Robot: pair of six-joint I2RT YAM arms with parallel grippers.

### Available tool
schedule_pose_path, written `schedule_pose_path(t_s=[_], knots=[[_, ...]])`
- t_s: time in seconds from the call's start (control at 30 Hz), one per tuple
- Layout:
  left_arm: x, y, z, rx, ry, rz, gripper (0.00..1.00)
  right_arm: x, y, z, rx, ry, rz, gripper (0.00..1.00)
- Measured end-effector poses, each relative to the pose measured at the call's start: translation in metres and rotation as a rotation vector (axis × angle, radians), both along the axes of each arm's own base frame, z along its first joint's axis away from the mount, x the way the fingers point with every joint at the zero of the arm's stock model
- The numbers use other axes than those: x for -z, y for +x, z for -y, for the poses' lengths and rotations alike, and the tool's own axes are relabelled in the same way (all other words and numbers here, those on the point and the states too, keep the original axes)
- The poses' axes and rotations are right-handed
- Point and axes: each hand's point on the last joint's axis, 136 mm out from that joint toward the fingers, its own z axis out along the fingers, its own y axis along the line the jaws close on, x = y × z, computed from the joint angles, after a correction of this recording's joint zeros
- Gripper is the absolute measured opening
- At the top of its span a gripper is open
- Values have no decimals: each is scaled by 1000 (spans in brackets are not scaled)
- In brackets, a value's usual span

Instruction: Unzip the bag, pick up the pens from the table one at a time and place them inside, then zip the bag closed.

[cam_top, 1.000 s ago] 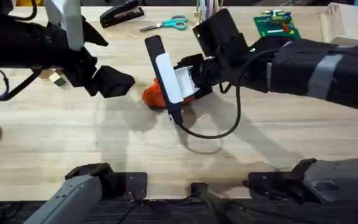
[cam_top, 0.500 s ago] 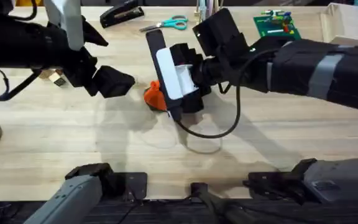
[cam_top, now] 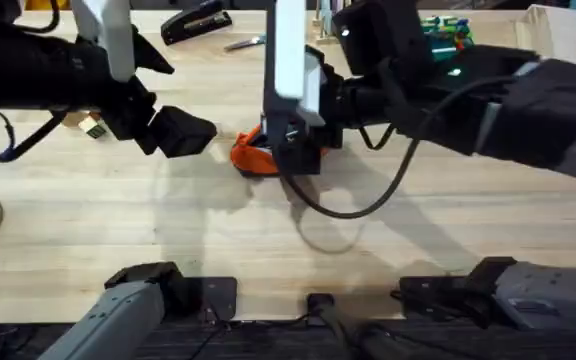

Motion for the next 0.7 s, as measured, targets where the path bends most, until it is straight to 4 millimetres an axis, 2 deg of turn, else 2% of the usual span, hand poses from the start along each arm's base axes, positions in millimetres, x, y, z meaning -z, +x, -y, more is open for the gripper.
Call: schedule_pose_path(t_s=[0.13, 0.2, 0.27, 0.33, 0.37, 0.5, 0.7], knots=[[0, 1, -4, -6, 7, 6, 993, -15, -2, 1, 85, 75, -72, 998], [-2, 2, -13, -11, 10, 27, 993, -29, -5, 2, 177, 152, -158, 998], [-4, 3, -17, 3, 8, 51, 993, -33, -6, 3, 217, 183, -200, 998], [-7, 3, -22, 15, 4, 76, 993, -35, -6, 3, 254, 207, -242, 998], [-8, 3, -32, 17, -3, 99, 993, -35, -6, 3, 304, 236, -305, 998], [0, 7, -45, 11, -40, 80, 993, -35, -6, 3, 362, 267, -373, 998], [19, 2, -45, 112, -153, 21, 993, -25, -15, 10, 436, 239, -484, 998]])
